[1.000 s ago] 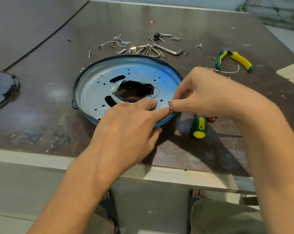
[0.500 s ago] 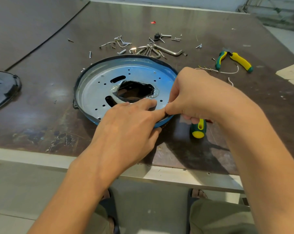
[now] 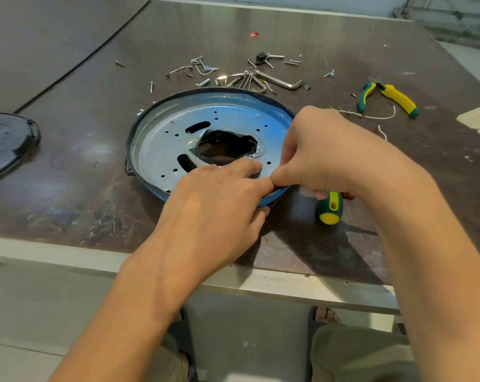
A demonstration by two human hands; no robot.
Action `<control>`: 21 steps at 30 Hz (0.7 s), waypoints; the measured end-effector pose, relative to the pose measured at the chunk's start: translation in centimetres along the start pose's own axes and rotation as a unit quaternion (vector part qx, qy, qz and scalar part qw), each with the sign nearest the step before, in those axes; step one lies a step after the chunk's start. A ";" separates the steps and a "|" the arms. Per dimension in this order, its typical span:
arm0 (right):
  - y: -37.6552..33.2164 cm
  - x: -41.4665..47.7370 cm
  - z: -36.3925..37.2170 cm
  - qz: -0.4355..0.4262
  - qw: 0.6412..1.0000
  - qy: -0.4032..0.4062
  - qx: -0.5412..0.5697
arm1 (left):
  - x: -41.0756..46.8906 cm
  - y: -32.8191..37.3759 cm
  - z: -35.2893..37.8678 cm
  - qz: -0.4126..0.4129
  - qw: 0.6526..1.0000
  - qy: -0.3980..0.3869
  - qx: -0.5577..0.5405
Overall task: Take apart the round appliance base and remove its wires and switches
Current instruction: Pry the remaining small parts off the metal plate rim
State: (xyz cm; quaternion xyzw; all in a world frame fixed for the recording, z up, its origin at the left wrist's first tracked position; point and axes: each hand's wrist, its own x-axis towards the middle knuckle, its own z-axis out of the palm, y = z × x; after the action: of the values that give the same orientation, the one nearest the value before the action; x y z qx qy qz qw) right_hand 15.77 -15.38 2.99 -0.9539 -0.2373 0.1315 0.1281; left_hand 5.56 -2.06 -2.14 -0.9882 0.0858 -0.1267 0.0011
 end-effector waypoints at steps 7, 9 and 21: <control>1.3 -1.3 -2.0 -0.075 0.987 0.115 0.086 | -0.1 -0.1 0.0 0.001 1.000 0.003 -0.012; 3.1 -1.7 -3.3 -0.073 0.978 0.148 0.126 | -0.2 -0.1 -0.1 0.004 1.000 0.004 -0.011; 14.3 -2.1 -0.9 0.063 0.992 0.054 0.091 | 0.5 -0.1 -0.3 0.008 0.999 -0.053 -0.004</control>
State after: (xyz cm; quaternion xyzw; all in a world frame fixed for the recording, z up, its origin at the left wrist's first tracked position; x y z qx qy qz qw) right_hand 20.22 -28.81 -0.21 -0.9570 -0.1561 0.1092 0.2186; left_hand 6.00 -2.01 -1.73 -0.9929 0.0936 -0.0733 0.0027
